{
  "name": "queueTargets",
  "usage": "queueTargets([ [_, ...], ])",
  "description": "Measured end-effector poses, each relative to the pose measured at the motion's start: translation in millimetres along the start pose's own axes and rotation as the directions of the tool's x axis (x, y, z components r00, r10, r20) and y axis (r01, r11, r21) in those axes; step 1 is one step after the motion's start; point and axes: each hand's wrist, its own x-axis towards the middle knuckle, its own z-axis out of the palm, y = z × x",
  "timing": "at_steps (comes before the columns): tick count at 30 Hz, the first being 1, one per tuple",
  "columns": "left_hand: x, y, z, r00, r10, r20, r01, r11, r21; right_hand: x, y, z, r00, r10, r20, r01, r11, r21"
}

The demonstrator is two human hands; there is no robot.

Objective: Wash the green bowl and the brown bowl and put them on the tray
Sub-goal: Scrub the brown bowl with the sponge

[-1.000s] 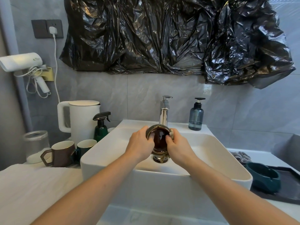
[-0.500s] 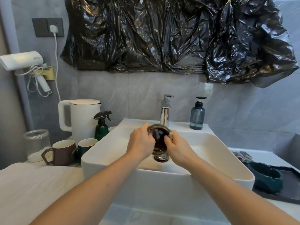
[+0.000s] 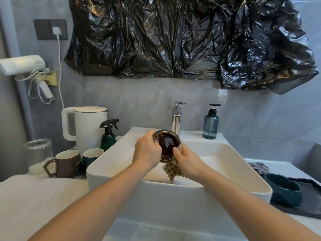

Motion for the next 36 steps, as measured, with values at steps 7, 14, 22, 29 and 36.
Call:
queueTargets([
  [7,-7.8,-0.7,7.5,0.926,0.08,0.369,-0.088,0.996,0.003,3.6,3.4,-5.2,0.962,-0.229,-0.148,0.214,0.97,-0.114],
  [14,-4.6,2.5,4.6,0.975,0.034,0.218,-0.044,0.998,0.042,2.8,-4.6,0.8,0.92,-0.322,-0.223,0.293,0.944,-0.155],
  [22,3.0,-3.6,0.3,0.999,-0.038,0.027,0.039,0.998,-0.049,-0.6,-2.0,-0.4,0.991,-0.076,-0.109,0.073,0.997,-0.036],
  [29,-6.0,-0.5,9.9,0.953,0.021,0.302,-0.019,1.0,-0.011,5.1,-0.1,-3.9,0.965,-0.137,-0.222,0.104,0.982,-0.156],
  [36,-3.4,-3.6,6.7,0.944,0.049,0.326,-0.064,0.997,0.035,0.7,-4.5,-1.6,0.935,-0.309,-0.175,0.265,0.935,-0.236],
])
